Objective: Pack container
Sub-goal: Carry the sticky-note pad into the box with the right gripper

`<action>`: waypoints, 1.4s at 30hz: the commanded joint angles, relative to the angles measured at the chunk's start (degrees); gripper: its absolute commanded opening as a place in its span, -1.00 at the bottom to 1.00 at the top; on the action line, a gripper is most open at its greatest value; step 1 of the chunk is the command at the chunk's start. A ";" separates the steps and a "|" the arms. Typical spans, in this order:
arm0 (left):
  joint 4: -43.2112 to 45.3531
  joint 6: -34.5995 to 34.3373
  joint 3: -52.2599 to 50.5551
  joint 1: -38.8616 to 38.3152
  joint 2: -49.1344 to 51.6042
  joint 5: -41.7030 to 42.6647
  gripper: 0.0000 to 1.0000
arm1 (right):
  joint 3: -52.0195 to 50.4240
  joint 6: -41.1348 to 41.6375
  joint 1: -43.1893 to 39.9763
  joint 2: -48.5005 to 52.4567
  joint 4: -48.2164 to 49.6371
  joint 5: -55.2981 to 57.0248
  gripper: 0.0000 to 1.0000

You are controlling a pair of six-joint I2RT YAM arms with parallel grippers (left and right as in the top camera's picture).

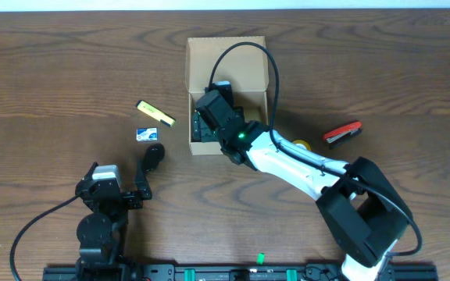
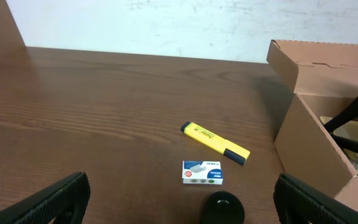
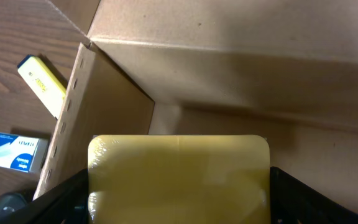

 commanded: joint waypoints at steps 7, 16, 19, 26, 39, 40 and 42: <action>-0.46 -0.37 -1.68 0.35 -0.35 -0.02 0.91 | 1.31 3.21 0.52 0.11 0.33 1.22 -0.14; -0.44 -0.35 -1.68 0.35 -0.35 -0.02 0.91 | 1.31 3.21 0.52 0.11 0.11 0.76 0.15; -0.46 -0.35 -1.68 0.35 -0.35 -0.02 0.91 | 1.31 3.21 0.52 0.11 0.11 0.76 0.22; -0.44 -0.35 -1.68 0.35 -0.35 -0.02 0.91 | 1.31 3.19 0.52 0.11 -0.04 0.76 0.40; -0.44 -0.35 -1.68 0.35 -0.35 -0.02 0.91 | 1.31 3.19 0.52 0.11 -0.28 -0.33 0.71; -0.44 -0.35 -1.68 0.35 -0.35 -0.02 0.91 | 1.31 3.19 0.52 0.11 -0.28 -0.39 0.73; -0.44 -0.35 -1.68 0.35 -0.35 0.00 0.91 | 1.31 3.19 0.52 0.11 -0.28 -0.52 0.75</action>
